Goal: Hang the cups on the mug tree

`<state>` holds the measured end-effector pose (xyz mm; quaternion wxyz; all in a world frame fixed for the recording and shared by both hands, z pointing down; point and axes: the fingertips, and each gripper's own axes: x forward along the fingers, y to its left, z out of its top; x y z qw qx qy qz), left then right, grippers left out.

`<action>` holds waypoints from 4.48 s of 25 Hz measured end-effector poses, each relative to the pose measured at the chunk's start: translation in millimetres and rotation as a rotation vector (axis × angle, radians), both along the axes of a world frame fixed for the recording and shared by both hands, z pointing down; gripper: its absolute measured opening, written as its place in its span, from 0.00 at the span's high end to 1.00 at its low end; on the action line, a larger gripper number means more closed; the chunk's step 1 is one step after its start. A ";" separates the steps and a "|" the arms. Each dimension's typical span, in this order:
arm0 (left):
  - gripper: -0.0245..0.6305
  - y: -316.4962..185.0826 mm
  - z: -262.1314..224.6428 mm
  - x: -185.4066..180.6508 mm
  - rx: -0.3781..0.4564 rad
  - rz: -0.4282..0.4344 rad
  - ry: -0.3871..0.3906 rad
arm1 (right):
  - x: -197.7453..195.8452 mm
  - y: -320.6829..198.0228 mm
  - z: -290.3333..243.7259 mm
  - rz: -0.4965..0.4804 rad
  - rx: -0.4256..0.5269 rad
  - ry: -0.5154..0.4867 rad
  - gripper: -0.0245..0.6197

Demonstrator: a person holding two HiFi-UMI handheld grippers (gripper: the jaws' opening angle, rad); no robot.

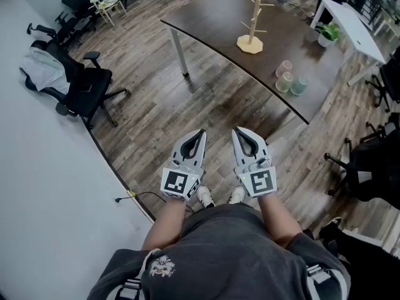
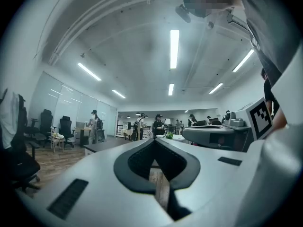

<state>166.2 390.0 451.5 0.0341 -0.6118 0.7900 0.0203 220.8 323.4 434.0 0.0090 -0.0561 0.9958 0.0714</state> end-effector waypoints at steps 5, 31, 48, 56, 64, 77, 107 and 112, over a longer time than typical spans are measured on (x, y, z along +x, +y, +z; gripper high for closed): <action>0.95 0.3 9.7 -5.7 -0.020 0.019 0.021 | -6.7 1.7 8.6 0.004 0.009 0.020 0.93; 0.95 -34.9 36.3 -74.3 -0.051 0.214 0.037 | -65.0 -27.6 45.3 0.184 -0.033 0.087 0.93; 0.95 -191.9 41.1 -137.3 -0.105 0.281 0.050 | -140.9 -155.0 56.6 0.132 0.091 0.154 0.93; 0.95 -249.8 39.3 -162.8 -0.122 0.266 0.035 | -159.9 -221.5 52.6 0.161 0.032 0.133 0.93; 0.95 -305.6 41.3 -168.1 -0.147 0.318 -0.019 | -168.2 -261.6 58.4 0.194 -0.019 0.125 0.93; 0.95 -389.1 26.6 -218.7 -0.072 0.542 0.024 | -200.8 -334.8 70.1 0.402 -0.072 0.165 0.93; 0.95 -505.4 76.4 -189.1 -0.163 1.002 0.058 | -119.4 -419.1 125.4 1.048 -0.253 0.175 0.93; 0.95 -511.4 87.6 -169.1 -0.180 1.042 0.031 | -100.7 -429.6 144.9 1.101 -0.304 0.183 0.93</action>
